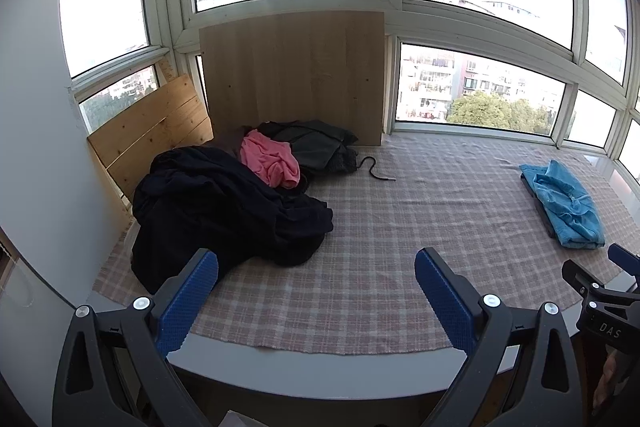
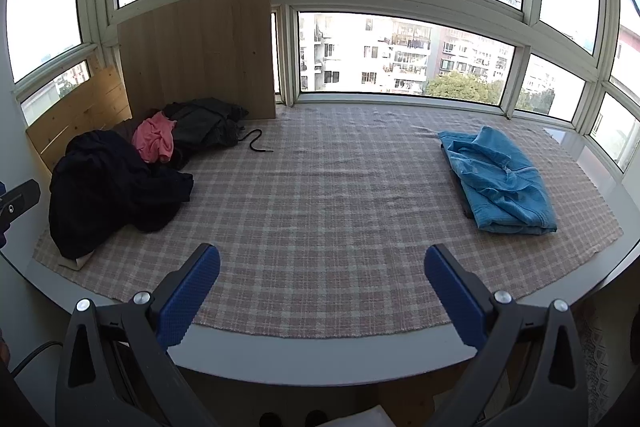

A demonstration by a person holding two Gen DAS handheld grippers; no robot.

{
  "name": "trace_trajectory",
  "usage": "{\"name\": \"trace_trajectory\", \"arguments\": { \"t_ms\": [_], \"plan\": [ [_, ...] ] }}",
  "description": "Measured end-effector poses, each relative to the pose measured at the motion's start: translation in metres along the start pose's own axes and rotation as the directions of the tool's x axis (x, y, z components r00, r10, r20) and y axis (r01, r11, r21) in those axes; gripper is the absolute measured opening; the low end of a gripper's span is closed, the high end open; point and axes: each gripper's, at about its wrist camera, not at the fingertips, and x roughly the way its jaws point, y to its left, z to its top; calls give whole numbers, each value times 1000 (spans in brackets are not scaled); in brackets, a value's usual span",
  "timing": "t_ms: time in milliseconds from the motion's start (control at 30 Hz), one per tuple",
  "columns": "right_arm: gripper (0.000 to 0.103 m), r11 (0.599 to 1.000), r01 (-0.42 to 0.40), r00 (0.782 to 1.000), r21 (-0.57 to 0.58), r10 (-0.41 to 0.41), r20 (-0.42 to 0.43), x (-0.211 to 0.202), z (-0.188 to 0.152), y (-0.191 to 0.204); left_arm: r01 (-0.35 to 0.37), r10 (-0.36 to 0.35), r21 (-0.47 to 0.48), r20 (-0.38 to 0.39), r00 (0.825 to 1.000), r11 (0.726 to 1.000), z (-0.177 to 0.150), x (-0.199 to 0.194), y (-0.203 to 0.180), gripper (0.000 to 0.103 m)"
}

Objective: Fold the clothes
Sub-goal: 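Move both tools toward the pile of dark clothes by the wooden board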

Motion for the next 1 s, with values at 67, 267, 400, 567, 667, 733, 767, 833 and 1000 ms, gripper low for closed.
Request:
{"name": "trace_trajectory", "arguments": {
  "t_ms": [67, 267, 400, 567, 667, 733, 767, 833, 1000],
  "plan": [
    [103, 1000, 0, 1000, -4, 0, 0, 5, -1, 1, -5, 5, 5, -3, 1000, 1000, 0, 0, 0, 100],
    [103, 1000, -2, 1000, -4, 2, -6, 4, 0, -1, 9, -9, 2, -14, 1000, 1000, -3, 3, -2, 100],
    [103, 1000, -2, 1000, -5, 2, -6, 6, 1, -3, 21, -21, -8, -5, 1000, 1000, -5, 5, -2, 100],
    [103, 1000, -8, 1000, -3, 8, 1, 6, 3, -4, 21, -21, -11, -6, 1000, 1000, -5, 6, -4, 100],
    [103, 1000, -11, 1000, -2, 11, 2, 7, 3, -4, 20, -20, -22, -1, 1000, 1000, -5, 6, -1, 100],
    [103, 1000, -14, 1000, -2, 14, 2, 8, 3, -3, 18, -18, -32, 3, 1000, 999, -4, 5, 0, 100],
    [103, 1000, -16, 1000, -2, 16, 2, 8, 3, -4, 17, -17, -39, 0, 1000, 999, -3, 6, 1, 100],
    [103, 1000, -19, 1000, -3, 19, 0, 9, 3, -4, 14, -14, -52, -6, 1000, 999, -3, 7, 3, 100],
    [103, 1000, -30, 999, -5, 30, -9, 14, 3, -6, 7, -9, -86, -22, 1000, 996, -3, 11, 8, 100]
  ]
}}
